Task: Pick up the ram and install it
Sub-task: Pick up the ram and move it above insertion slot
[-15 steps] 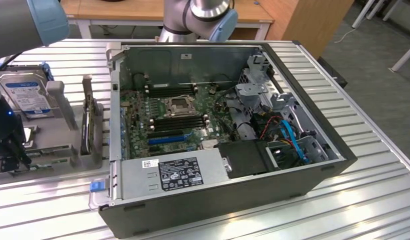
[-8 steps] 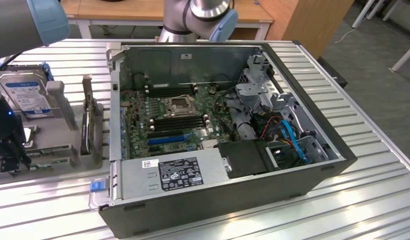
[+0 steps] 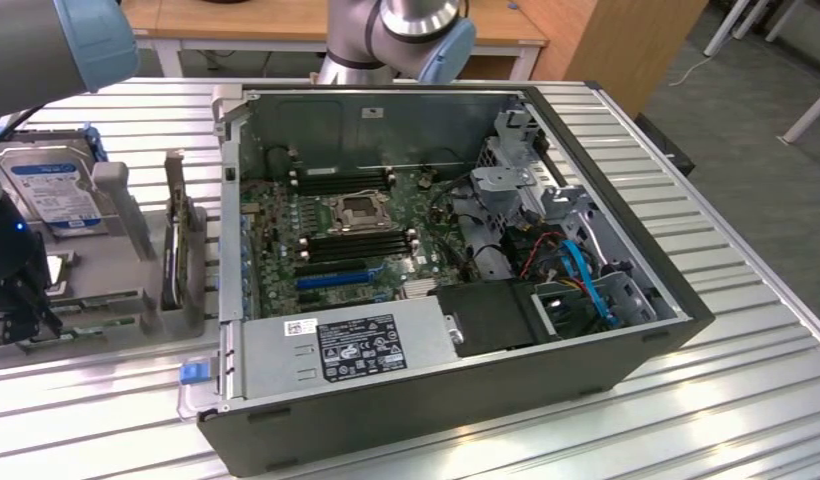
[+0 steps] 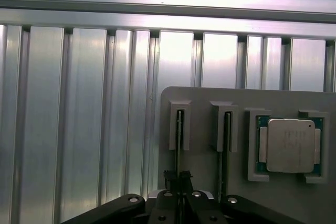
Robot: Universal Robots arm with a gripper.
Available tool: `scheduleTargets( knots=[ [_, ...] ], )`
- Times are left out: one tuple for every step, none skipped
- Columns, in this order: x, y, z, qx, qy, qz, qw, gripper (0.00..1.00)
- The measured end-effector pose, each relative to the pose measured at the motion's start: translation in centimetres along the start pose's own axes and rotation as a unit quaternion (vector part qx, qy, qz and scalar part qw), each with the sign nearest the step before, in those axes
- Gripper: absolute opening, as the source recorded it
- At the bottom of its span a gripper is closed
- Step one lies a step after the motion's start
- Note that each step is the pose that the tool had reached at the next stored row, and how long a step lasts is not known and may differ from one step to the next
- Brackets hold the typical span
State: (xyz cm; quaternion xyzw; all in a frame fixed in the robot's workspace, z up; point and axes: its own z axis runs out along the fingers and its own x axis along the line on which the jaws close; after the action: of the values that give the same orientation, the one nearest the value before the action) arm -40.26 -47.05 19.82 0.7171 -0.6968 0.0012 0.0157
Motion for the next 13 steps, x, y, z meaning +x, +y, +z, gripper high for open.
scheduleTargets(
  knots=[
    [0.00,0.00,0.00,0.0000,0.0000,0.000,1.0000,0.12],
    [0.00,0.00,0.00,0.0000,0.0001,0.000,1.0000,0.12],
    [0.00,0.00,0.00,0.0000,0.0000,0.000,1.0000,0.12],
    [0.00,0.00,0.00,0.0000,0.0001,0.000,1.0000,0.12],
    [0.00,0.00,0.00,0.0000,0.0000,0.000,1.0000,0.12],
    [0.00,0.00,0.00,0.0000,0.0000,0.000,1.0000,0.12],
    [0.00,0.00,0.00,0.0000,0.0001,0.000,1.0000,0.12],
    [0.00,0.00,0.00,0.0000,0.0001,0.000,1.0000,0.12],
    [0.00,0.00,0.00,0.0000,0.0001,0.000,1.0000,0.12],
    [0.00,0.00,0.00,0.0000,0.0000,0.000,1.0000,0.12],
    [0.00,0.00,0.00,0.0000,0.0000,0.000,1.0000,0.12],
    [0.00,0.00,0.00,0.0000,0.0000,0.000,1.0000,0.12],
    [0.00,0.00,0.00,0.0000,0.0000,0.000,1.0000,0.12]
  ],
)
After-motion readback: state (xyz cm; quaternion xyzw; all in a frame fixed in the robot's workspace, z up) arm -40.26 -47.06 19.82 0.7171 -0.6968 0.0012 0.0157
